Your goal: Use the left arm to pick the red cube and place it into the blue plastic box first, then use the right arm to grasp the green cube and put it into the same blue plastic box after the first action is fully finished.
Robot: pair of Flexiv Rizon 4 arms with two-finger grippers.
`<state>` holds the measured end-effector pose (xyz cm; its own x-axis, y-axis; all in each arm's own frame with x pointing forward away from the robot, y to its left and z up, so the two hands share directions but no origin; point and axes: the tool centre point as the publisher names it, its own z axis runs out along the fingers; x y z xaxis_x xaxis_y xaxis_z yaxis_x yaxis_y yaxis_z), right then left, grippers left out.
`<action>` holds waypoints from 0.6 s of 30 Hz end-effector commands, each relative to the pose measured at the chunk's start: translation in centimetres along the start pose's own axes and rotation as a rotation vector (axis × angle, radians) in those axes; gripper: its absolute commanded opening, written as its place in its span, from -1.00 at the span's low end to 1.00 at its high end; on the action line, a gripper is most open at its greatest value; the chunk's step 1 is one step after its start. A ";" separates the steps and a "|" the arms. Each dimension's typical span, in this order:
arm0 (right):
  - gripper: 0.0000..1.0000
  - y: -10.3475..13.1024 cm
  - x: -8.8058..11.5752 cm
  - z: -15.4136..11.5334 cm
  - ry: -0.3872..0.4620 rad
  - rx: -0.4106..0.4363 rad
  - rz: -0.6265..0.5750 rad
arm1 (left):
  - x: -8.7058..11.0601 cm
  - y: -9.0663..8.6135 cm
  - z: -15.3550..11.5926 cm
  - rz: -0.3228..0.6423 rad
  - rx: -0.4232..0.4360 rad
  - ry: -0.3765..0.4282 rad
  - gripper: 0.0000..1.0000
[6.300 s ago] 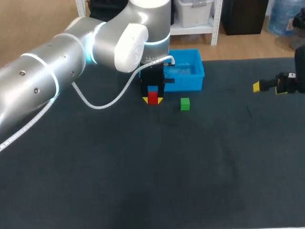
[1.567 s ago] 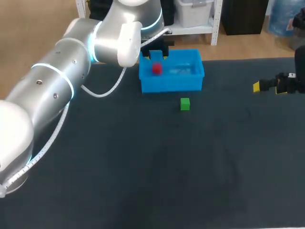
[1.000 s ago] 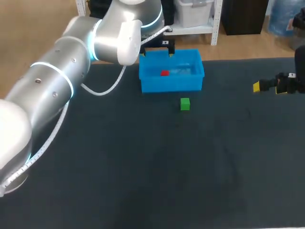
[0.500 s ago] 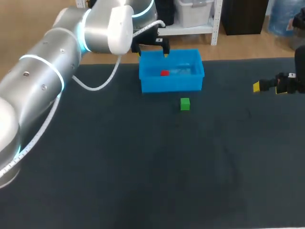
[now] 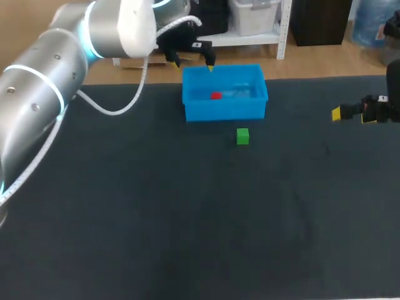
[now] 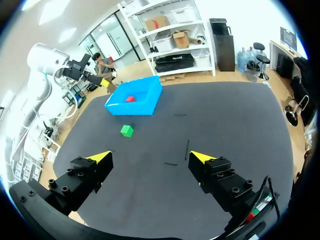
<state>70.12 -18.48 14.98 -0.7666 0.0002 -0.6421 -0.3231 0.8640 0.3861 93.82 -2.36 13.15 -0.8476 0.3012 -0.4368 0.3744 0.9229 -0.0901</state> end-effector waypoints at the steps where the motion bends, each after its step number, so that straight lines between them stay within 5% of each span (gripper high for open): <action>1: 1.00 0.0 0.0 0.0 0.000 0.001 -0.001 | 2.0 0.3 -1.4 0.010 0.023 -0.054 1.00; 18: 1.00 0.0 0.0 0.0 0.000 0.001 -0.001 | 5.1 1.0 -5.8 0.123 0.118 -0.132 1.00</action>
<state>70.12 -18.48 14.97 -0.7666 0.0002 -0.6421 -0.3231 0.8640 0.3861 90.17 0.09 16.03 -0.7992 0.4181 -0.4319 0.5123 0.8496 -0.1255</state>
